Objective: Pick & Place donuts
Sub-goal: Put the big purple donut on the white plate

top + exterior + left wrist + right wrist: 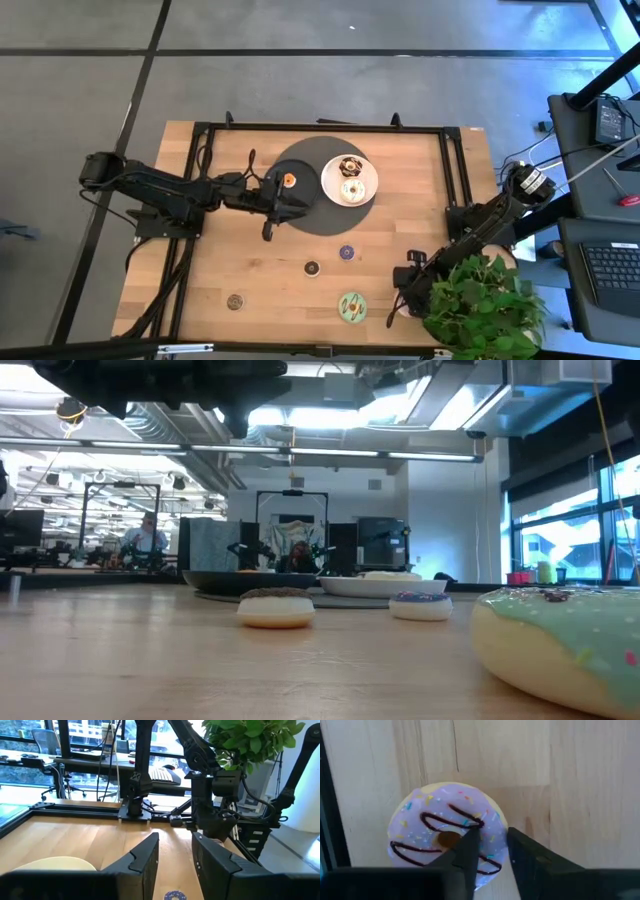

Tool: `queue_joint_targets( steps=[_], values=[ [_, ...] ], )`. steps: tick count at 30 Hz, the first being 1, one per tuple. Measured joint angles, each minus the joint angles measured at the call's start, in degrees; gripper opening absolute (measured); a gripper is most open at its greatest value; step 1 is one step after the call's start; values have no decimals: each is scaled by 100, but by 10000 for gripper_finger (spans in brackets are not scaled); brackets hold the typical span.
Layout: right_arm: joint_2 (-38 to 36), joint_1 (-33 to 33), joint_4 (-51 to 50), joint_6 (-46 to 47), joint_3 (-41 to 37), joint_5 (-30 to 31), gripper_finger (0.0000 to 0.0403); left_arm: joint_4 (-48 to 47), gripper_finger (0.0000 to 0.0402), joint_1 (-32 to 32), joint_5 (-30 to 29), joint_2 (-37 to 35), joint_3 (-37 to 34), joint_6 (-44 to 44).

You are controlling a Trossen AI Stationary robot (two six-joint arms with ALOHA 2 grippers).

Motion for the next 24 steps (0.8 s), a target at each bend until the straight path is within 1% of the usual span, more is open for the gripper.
queue_joint_targets(
  steps=[6,8,13,17,21,24],
  values=[
    [2,0,-12,-158,0,-6,26,0,114,0,1,2,1,0],
    [2,0,-20,-128,-2,-4,11,0,116,0,2,2,2,0],
    [-1,-14,-31,20,0,-2,15,-2,113,0,1,2,2,0],
    [-149,-173,-302,-70,210,31,7,-2,112,0,2,2,2,0],
    [-354,-484,-886,-421,644,607,6,-4,115,0,1,4,2,0],
    [-437,-879,-1282,-769,937,1018,6,-8,115,0,2,3,4,0]
  ],
)
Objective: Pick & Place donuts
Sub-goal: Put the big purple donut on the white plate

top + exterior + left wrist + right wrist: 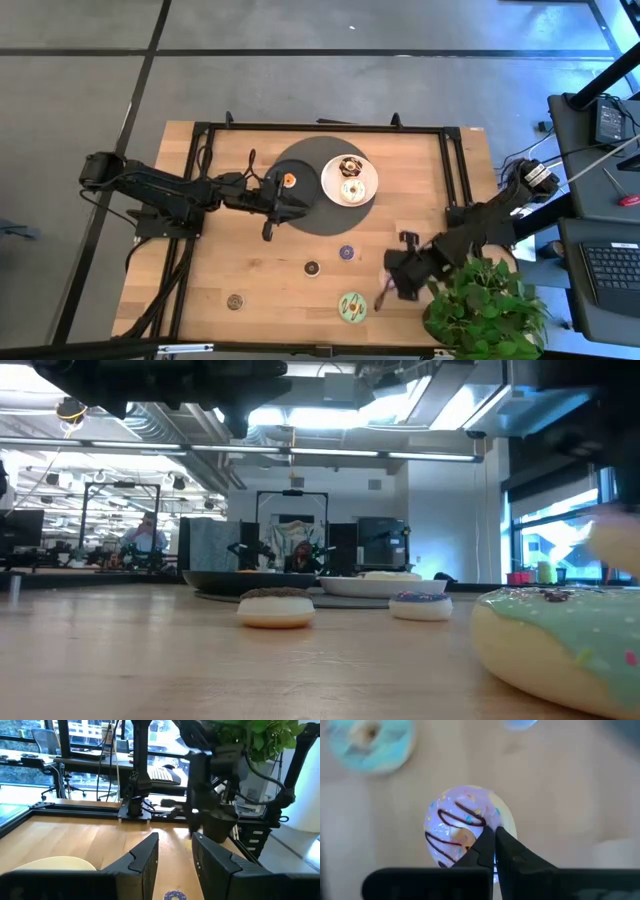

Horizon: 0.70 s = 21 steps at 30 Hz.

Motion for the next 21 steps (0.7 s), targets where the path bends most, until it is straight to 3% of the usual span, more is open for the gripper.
queue_joint_targets(
  steps=[5,12,21],
  values=[
    [-13,-995,-109,-836,191,640,4,-3,112,0,0,-1,0,0],
    [-11,-2641,178,-1828,191,568,4,-173,115,0,0,1,2,0],
    [-11,-4461,1827,-2487,191,-477,3,-598,111,0,-17,1,2,0]
  ],
)
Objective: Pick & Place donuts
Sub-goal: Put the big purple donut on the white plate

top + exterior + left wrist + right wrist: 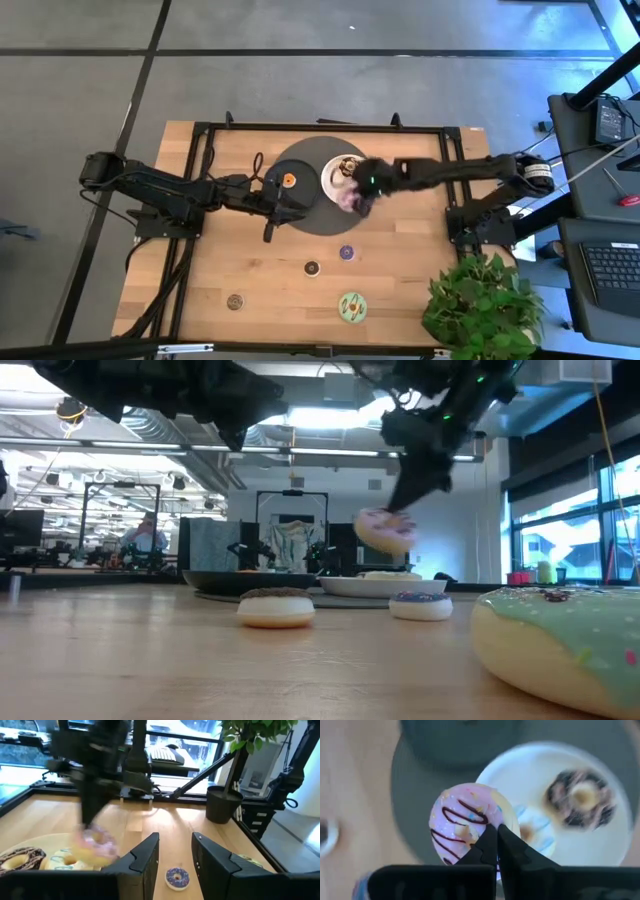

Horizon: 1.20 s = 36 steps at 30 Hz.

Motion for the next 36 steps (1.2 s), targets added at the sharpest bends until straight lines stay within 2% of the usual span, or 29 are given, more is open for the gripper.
queue_joint_targets(
  steps=[6,11,20,30,36],
  values=[
    [44,-984,807,323,2,-432,3,-96,114,7,6,0,0,-7],
    [145,-1329,1239,493,2,-975,3,-293,115,6,4,0,0,0],
    [604,-1425,1140,597,371,-1083,2,-317,114,4,8,0,0,0],
    [1161,-1429,445,1057,875,-1134,2,-342,112,4,10,0,0,0],
    [1482,-1381,386,1222,977,-1130,3,-551,115,4,14,0,0,0]
  ],
)
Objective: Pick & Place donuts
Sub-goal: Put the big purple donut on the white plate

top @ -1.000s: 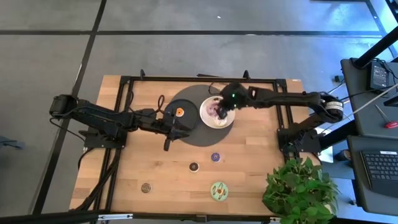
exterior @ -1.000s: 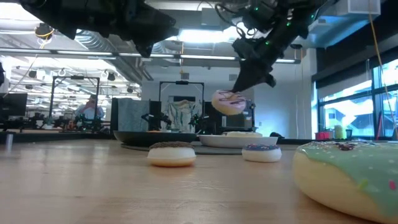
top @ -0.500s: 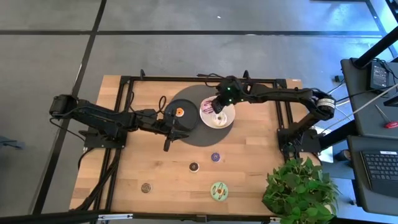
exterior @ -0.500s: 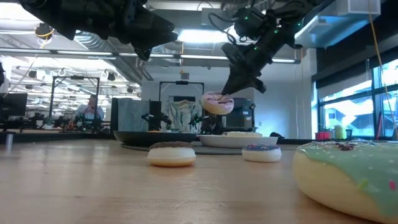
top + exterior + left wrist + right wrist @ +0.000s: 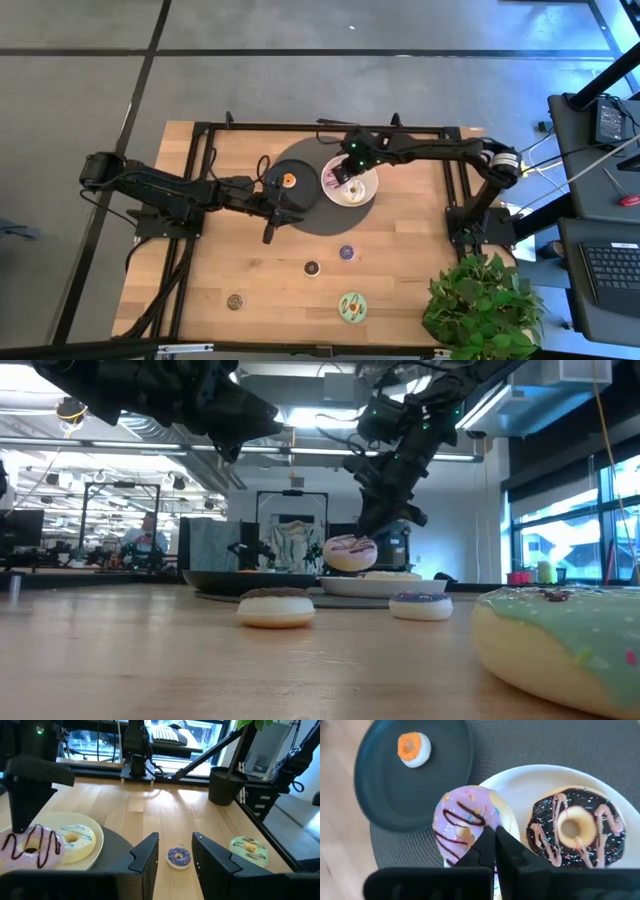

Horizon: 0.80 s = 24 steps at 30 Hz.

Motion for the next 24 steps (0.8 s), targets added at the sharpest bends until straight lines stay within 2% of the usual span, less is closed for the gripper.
queue_joint_targets(
  steps=[17,24],
  values=[
    [173,-22,184,-311,9,51,17,-58,116,1,3,0,0,0],
    [170,-22,125,-312,9,57,44,-54,112,0,3,0,0,0]
  ],
)
